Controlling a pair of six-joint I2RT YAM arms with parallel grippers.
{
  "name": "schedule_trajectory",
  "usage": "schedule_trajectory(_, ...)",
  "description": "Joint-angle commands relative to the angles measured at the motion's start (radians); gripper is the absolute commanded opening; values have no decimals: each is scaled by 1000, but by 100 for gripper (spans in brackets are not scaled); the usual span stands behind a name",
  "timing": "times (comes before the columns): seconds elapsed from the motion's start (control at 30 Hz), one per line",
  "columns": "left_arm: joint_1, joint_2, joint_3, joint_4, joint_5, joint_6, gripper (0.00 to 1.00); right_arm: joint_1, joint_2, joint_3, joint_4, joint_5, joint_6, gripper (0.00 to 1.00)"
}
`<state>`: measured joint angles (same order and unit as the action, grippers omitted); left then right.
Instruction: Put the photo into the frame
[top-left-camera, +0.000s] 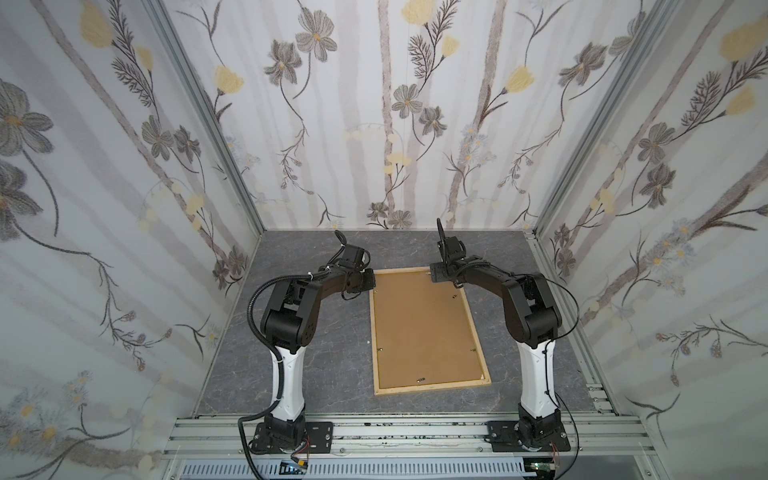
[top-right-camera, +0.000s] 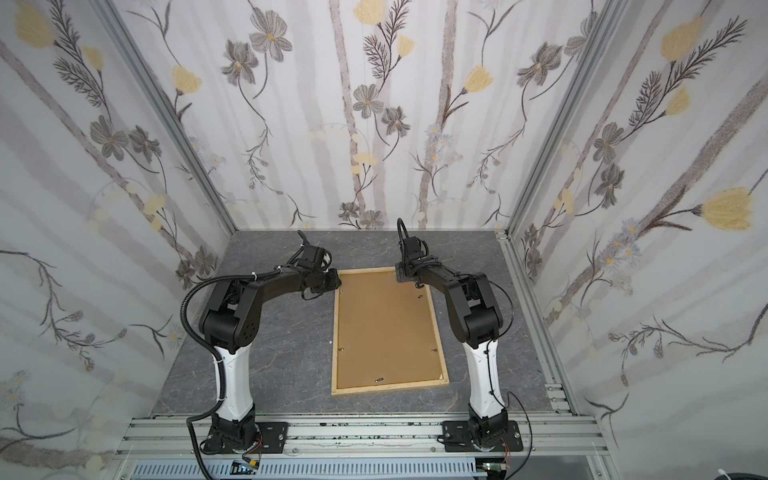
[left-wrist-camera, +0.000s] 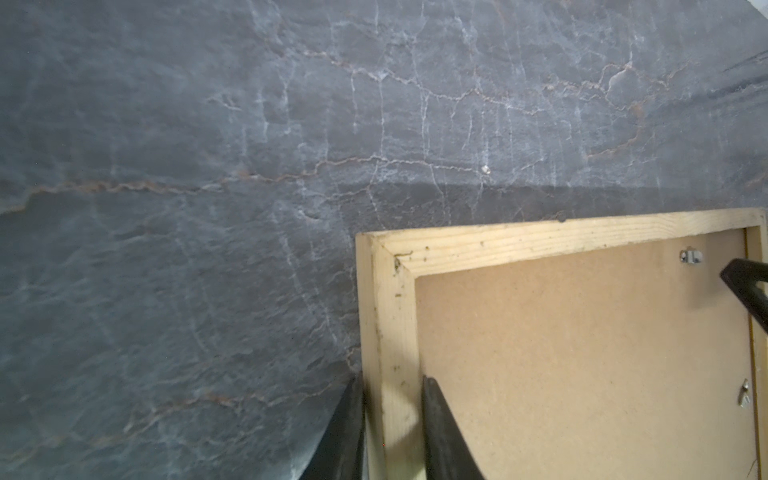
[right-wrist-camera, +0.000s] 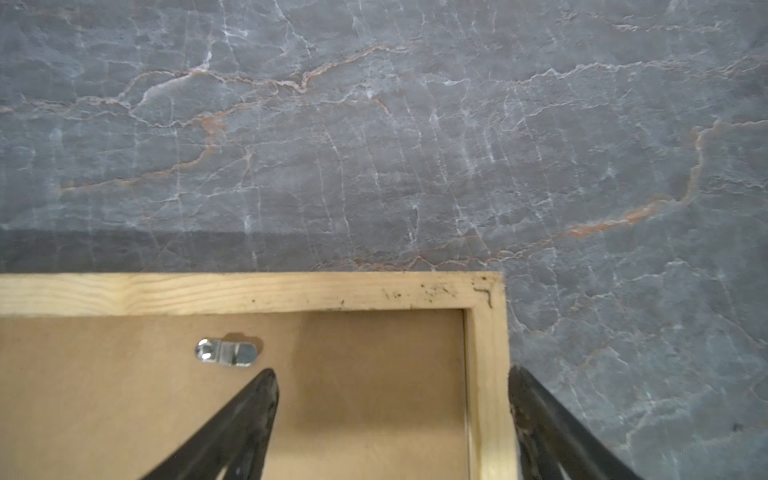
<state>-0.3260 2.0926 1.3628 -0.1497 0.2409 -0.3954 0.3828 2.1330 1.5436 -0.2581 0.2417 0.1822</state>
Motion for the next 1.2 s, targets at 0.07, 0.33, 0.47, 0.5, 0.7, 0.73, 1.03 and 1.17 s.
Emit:
schedule_trajectory(0.07, 2, 1, -12, -96, -24, 13, 24, 3, -37, -14, -1, -23, 0, 86)
schedule_trajectory(0.33, 2, -1, -12, -96, -20, 13, 23, 8, 18, 8, -6, -60, -4, 86)
schedule_trajectory(0.47, 2, 0, -13, -96, -19, 14, 23, 8, 52, 34, -12, -67, -6, 86)
schedule_trajectory(0.5, 2, 1, -14, -94, -19, 13, 23, 8, 61, 40, -13, -67, -6, 86)
schedule_trajectory(0.7, 2, -2, -18, -92, -12, 26, 22, 6, 94, 62, -16, -38, -6, 86)
schedule_trajectory(0.73, 2, -6, -21, -88, -9, 30, 22, 5, 100, 68, -20, -34, -6, 85)
schedule_trajectory(1.03, 2, -18, -41, -74, 9, 54, 18, 2, 148, 125, -44, -46, -7, 82)
schedule_trajectory(1.17, 2, -19, -45, -76, 8, 59, 18, 2, 149, 134, -53, -50, -7, 81)
